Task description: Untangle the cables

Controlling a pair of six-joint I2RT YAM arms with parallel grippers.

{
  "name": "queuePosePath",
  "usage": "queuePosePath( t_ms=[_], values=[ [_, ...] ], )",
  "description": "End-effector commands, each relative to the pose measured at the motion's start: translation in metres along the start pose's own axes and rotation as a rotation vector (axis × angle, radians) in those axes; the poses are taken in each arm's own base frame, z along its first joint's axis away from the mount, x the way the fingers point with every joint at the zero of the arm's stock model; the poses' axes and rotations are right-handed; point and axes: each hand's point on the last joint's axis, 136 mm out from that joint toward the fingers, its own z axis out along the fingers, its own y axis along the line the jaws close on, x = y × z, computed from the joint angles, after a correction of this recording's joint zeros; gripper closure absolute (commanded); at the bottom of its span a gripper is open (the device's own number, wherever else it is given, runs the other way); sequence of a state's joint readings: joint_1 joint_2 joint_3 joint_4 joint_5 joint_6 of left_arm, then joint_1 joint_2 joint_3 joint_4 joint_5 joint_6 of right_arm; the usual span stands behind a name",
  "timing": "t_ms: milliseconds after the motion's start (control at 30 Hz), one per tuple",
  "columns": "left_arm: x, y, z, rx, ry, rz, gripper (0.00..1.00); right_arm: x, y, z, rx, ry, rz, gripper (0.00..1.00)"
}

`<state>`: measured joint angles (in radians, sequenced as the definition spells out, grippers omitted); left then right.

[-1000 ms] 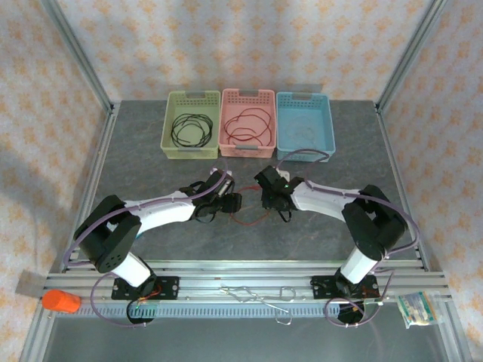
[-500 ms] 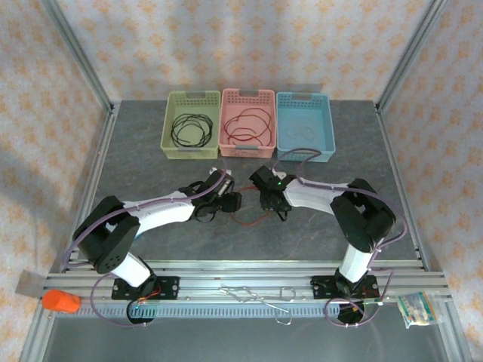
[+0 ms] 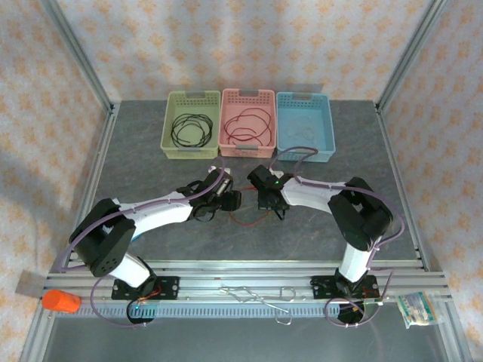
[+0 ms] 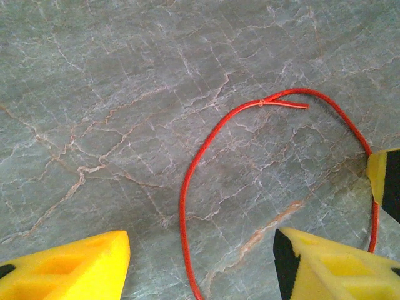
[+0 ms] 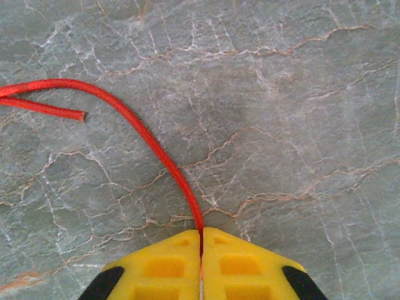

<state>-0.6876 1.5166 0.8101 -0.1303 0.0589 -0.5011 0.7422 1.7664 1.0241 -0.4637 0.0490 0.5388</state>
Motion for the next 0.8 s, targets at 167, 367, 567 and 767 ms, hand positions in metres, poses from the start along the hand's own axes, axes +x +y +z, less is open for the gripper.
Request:
queuePosePath(
  t_ms=[167, 367, 567, 767],
  values=[
    [-0.014, 0.001, -0.015, -0.017, -0.079, -0.027, 0.35, 0.000, -0.016, -0.007, 0.053, -0.017, 0.005, 1.00],
    [-0.028, -0.003, -0.029, 0.009, -0.140, -0.037, 0.35, -0.013, -0.008, -0.029, -0.026, -0.081, 0.009, 1.00],
    [-0.047, -0.009, -0.056, 0.068, -0.246, -0.061, 0.35, -0.035, 0.002, -0.071, -0.150, -0.202, 0.015, 1.00],
    [-0.063, -0.009, -0.078, 0.082, -0.330, -0.088, 0.34, -0.058, -0.001, -0.111, -0.193, -0.331, 0.014, 1.00]
  ],
)
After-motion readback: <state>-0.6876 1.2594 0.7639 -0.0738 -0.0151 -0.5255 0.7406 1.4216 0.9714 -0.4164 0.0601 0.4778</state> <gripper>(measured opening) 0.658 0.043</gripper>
